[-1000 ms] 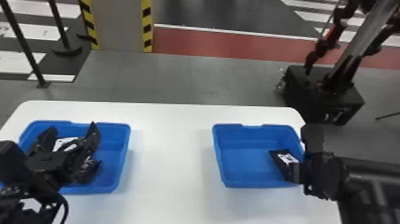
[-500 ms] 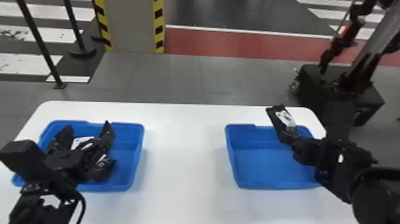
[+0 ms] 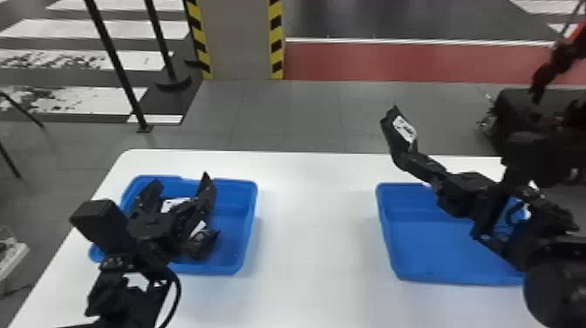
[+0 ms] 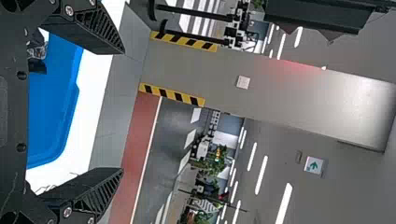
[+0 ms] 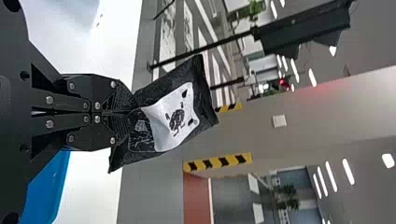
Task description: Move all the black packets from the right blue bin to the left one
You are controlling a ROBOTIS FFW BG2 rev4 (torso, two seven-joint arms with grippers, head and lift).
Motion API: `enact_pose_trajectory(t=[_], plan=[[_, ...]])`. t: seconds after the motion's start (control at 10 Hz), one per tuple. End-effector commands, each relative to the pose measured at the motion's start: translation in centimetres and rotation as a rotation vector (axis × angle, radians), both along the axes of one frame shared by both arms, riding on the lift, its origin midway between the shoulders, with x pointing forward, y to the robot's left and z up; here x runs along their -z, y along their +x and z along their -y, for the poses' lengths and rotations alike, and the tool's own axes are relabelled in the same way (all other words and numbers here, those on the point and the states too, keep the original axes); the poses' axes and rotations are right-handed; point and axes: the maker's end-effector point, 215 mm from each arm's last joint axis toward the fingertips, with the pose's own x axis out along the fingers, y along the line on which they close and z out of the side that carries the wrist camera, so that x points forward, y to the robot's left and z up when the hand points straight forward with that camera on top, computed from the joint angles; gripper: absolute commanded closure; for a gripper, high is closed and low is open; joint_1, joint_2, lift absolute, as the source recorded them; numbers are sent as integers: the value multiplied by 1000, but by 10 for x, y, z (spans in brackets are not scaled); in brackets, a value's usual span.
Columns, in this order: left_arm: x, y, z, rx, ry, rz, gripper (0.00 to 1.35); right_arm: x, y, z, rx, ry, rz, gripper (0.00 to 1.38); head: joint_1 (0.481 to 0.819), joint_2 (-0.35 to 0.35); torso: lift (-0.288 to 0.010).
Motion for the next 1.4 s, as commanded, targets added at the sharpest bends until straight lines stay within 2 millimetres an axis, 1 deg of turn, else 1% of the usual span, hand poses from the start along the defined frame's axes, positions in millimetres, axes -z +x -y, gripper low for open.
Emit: enact_pose_trajectory(t=[0.0,0.1,0.2,0.3,0.4,0.5,0.6,0.7,0.8,0.9,1.0,1.1,1.3], plan=[[-2,1,9,15,-24,8,134,-7,8,-32,-94,41,34,1168,695,59,-110],[-10,3,19,30,-46,28,134,-17,3,-62,-173,85,54,1168,695,78,-110],[-17,6,35,60,-85,41,134,-24,0,-93,-249,118,62,1168,695,99,-110],[-29,9,56,107,-122,62,134,-29,5,-117,-306,129,69,1168,695,119,-110],[-44,12,78,157,-142,78,134,-25,11,-135,-352,132,58,1168,695,124,-110],[-59,14,99,207,-163,92,134,-24,16,-148,-377,126,55,1168,687,127,-110],[-69,15,114,247,-178,96,134,-23,19,-156,-395,116,51,1168,675,121,-110],[-75,17,125,272,-180,97,134,-26,17,-169,-420,120,53,1170,670,115,-110],[-75,18,130,282,-179,92,134,-29,12,-187,-457,133,48,1170,660,108,-110],[-71,18,132,286,-179,78,134,-28,5,-207,-497,137,42,1168,654,111,-110],[-71,19,133,289,-173,73,134,-28,-2,-224,-532,145,36,1168,655,125,-110],[-72,21,128,276,-158,77,134,-30,-10,-238,-560,161,35,1168,658,146,-110],[-68,24,110,237,-115,71,134,-27,-26,-258,-603,185,16,1168,661,178,-110]])
